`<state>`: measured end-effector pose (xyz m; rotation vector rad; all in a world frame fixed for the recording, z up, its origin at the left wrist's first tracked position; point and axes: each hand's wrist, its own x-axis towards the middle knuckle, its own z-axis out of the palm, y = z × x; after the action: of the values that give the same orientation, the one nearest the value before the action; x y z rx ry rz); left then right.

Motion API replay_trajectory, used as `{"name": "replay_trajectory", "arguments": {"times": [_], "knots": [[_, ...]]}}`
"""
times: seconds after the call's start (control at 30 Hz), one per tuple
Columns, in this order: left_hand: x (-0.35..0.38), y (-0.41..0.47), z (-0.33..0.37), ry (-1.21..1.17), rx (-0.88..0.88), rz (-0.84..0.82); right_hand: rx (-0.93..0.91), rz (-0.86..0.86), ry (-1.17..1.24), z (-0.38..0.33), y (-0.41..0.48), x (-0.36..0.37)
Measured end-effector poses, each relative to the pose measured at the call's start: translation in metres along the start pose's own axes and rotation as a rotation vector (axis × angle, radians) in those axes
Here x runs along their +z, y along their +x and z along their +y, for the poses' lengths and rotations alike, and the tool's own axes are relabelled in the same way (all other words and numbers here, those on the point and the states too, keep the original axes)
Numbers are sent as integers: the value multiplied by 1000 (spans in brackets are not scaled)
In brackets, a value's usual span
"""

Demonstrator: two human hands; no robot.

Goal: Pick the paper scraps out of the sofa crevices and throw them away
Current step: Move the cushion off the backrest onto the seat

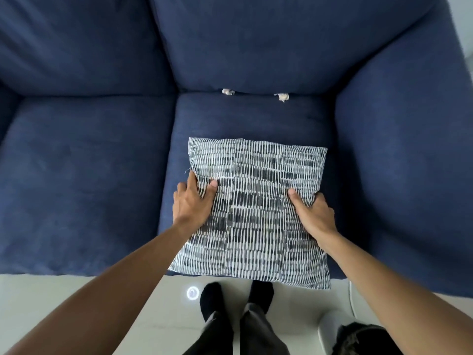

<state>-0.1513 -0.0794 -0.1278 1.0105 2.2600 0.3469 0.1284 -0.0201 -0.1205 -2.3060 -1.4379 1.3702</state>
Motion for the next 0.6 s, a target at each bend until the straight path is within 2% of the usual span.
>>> {"name": "replay_trajectory", "arguments": {"times": [0.2, 0.43, 0.6], "knots": [[-15, 11, 14, 116, 117, 90, -35, -34, -202, -8, 6, -17], [-59, 24, 56, 210, 318, 135, -370, 63, -577, -52, 4, -49], [-102, 34, 96, 280, 435, 162, -492, 163, -676, -107, 1, -79]]}}
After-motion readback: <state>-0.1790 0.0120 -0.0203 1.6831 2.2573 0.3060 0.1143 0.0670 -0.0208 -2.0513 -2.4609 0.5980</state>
